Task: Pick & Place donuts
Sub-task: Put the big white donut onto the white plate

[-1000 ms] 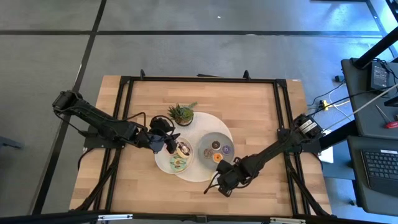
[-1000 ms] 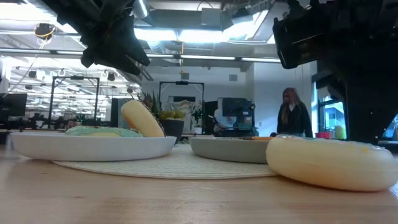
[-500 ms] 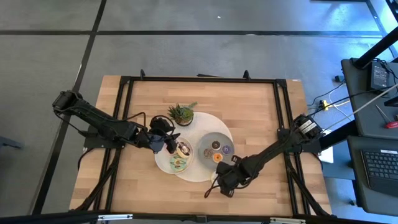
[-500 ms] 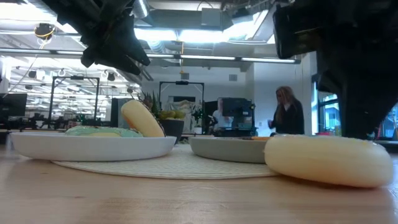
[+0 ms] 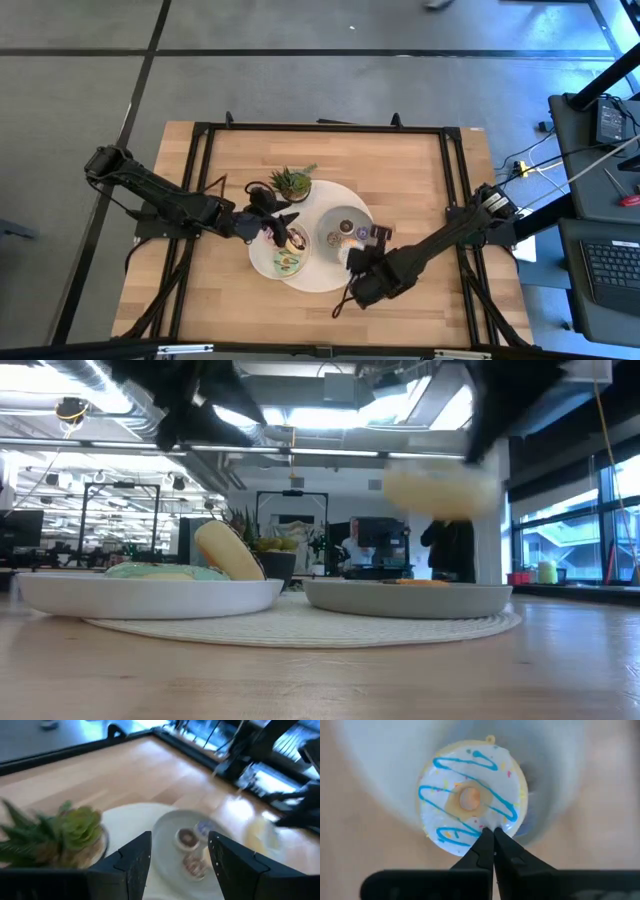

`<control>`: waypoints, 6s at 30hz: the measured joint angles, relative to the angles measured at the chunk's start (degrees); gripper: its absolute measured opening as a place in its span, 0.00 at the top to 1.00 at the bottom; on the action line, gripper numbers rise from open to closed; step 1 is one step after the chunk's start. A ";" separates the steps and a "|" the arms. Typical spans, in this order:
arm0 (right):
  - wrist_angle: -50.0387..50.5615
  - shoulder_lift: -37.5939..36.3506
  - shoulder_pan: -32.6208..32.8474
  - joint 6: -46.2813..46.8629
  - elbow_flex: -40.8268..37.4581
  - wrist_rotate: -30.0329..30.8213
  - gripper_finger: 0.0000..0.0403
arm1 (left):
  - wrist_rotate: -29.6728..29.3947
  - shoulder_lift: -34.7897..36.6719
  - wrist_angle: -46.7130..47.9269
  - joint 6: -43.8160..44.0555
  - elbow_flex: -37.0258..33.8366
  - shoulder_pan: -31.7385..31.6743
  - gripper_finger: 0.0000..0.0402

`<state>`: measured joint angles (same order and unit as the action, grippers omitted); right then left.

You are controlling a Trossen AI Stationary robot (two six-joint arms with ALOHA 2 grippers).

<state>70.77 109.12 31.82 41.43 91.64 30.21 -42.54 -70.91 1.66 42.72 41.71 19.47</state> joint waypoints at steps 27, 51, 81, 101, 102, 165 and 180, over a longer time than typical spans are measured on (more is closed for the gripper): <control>-23.61 -0.09 -15.22 -38.88 5.59 15.14 0.99 | -4.31 0.00 -7.57 -3.04 0.00 -0.11 0.53; -30.45 -0.09 -15.22 -43.45 5.55 13.23 0.99 | 0.52 -0.24 -3.44 -1.51 0.00 -0.11 0.56; -2.14 -4.76 -14.60 -27.92 8.39 12.06 0.52 | 10.88 -0.22 3.89 3.58 0.00 -0.05 0.82; -1.74 -7.30 -14.02 -20.70 3.67 10.19 0.52 | 18.69 13.23 25.22 28.24 0.02 13.80 0.81; -1.73 -7.30 -14.02 -20.70 3.66 10.19 0.52 | 17.66 12.77 25.22 28.61 0.02 14.94 0.81; -3.24 -7.23 -14.02 -21.12 3.67 8.62 0.52 | 22.82 -4.96 28.43 42.23 0.02 14.50 0.54; -3.11 -7.23 -14.02 -22.41 3.67 8.61 0.52 | 22.06 -4.96 28.36 35.97 0.02 14.03 0.51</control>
<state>67.66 101.89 17.80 19.03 95.31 38.83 -20.48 -75.88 30.02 78.69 41.74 33.50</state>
